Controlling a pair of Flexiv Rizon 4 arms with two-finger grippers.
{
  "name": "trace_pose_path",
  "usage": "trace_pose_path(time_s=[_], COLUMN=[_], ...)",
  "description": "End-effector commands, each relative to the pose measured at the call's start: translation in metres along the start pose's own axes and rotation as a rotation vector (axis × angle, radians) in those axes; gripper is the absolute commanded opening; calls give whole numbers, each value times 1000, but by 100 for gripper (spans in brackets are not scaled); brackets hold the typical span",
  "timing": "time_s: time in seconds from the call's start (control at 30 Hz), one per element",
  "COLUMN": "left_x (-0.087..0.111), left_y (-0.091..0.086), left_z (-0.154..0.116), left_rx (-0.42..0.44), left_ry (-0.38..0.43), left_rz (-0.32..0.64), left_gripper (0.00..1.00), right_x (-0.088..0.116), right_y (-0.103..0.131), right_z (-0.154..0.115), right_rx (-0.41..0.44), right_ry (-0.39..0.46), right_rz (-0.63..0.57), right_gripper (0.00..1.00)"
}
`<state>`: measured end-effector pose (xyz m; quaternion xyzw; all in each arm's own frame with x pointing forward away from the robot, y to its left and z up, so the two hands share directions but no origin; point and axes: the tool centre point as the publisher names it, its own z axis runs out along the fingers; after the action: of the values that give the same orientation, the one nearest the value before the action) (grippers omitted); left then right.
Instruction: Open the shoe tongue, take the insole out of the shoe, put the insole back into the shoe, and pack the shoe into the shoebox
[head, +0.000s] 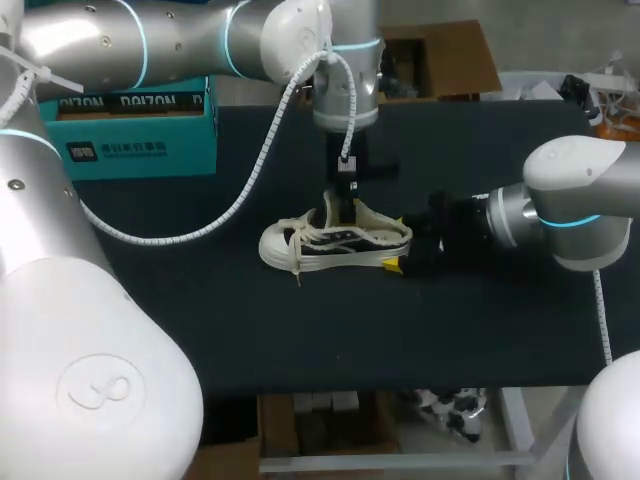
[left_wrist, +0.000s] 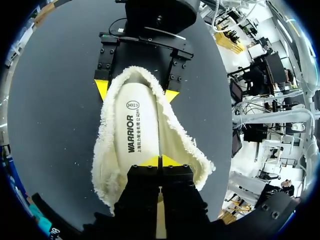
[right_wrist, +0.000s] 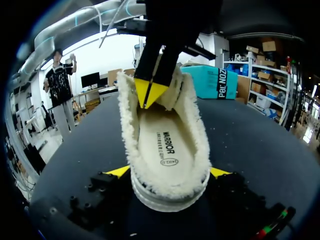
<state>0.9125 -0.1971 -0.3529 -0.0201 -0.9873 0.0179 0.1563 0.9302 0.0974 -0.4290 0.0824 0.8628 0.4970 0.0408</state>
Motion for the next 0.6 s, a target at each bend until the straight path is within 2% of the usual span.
trace_pose_path(time_s=[0.03,0.4,0.6], left_x=[6,2,-1], left_y=[7,16,16], left_z=[9,33,48], left_rx=[8,16,19], left_ry=[-23,-32,-66], left_rz=[-1,-10,-25], left_gripper=[0,0,0], right_x=[1,1,1], right_y=[-3,-3,-3], right_z=[3,3,3], right_rx=[-3,-3,-3], right_ry=[1,1,1], right_rz=[-1,-1,-1], right_gripper=[0,0,0])
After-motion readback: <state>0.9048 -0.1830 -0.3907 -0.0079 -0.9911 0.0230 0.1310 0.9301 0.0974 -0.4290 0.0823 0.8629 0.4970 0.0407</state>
